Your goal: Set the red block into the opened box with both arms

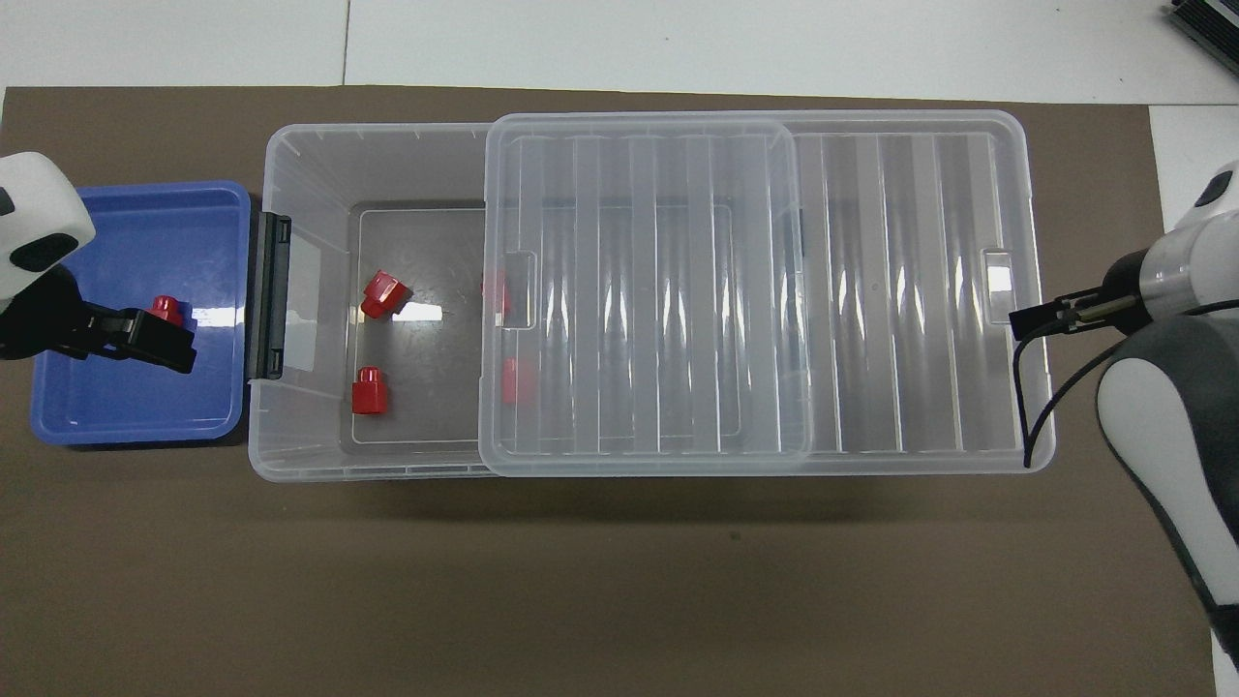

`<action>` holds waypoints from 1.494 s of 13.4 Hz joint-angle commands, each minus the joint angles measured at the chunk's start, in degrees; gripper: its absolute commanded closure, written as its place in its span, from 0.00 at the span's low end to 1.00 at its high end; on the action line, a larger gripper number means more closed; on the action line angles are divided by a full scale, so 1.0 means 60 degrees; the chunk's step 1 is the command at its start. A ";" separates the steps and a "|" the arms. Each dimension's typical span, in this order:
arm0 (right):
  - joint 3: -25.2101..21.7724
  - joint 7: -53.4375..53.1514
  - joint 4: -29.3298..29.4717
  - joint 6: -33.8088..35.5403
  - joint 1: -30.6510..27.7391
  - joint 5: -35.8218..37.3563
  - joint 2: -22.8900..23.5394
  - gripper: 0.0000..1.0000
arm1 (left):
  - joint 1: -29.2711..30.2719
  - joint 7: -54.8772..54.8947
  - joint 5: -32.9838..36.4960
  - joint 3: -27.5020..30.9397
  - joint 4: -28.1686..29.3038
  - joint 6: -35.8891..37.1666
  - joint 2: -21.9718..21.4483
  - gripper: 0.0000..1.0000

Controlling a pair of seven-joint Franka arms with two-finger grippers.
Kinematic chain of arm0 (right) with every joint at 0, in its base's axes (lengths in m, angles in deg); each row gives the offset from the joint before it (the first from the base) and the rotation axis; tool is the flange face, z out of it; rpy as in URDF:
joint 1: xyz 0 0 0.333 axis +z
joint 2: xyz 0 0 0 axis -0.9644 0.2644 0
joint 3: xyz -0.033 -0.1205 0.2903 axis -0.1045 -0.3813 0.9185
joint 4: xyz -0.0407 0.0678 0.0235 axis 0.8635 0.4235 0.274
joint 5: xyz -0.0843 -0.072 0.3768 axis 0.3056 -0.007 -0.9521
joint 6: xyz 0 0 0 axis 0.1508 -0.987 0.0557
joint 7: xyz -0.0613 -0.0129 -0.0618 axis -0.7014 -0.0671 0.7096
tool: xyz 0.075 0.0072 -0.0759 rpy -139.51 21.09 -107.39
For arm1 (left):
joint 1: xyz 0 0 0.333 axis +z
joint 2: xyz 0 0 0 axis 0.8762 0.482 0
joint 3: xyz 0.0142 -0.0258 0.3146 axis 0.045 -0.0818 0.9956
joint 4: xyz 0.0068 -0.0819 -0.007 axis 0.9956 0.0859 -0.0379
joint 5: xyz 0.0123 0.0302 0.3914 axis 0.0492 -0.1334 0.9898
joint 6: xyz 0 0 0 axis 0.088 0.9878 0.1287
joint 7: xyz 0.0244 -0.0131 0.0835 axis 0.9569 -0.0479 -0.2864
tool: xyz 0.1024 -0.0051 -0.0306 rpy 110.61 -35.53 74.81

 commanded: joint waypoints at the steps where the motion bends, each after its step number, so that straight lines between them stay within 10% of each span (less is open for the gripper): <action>1: 0.0110 -0.1710 0.0214 0.0528 0.0563 -0.0047 -0.0388 0.00 | 0.0035 -0.0031 0.0147 -0.0031 0.0120 -0.0088 -0.0161 0.00; 9: 0.0154 -0.4177 0.3246 0.2975 0.1474 -0.0120 0.0357 0.00 | 0.0986 0.0203 0.0322 0.0027 0.0134 -0.1134 -0.0323 0.00; 20: 0.0036 -0.4190 0.2780 0.3386 0.0476 -0.0575 0.0066 0.00 | 0.2349 0.0848 0.0322 0.0027 0.2593 -0.6969 0.1565 0.00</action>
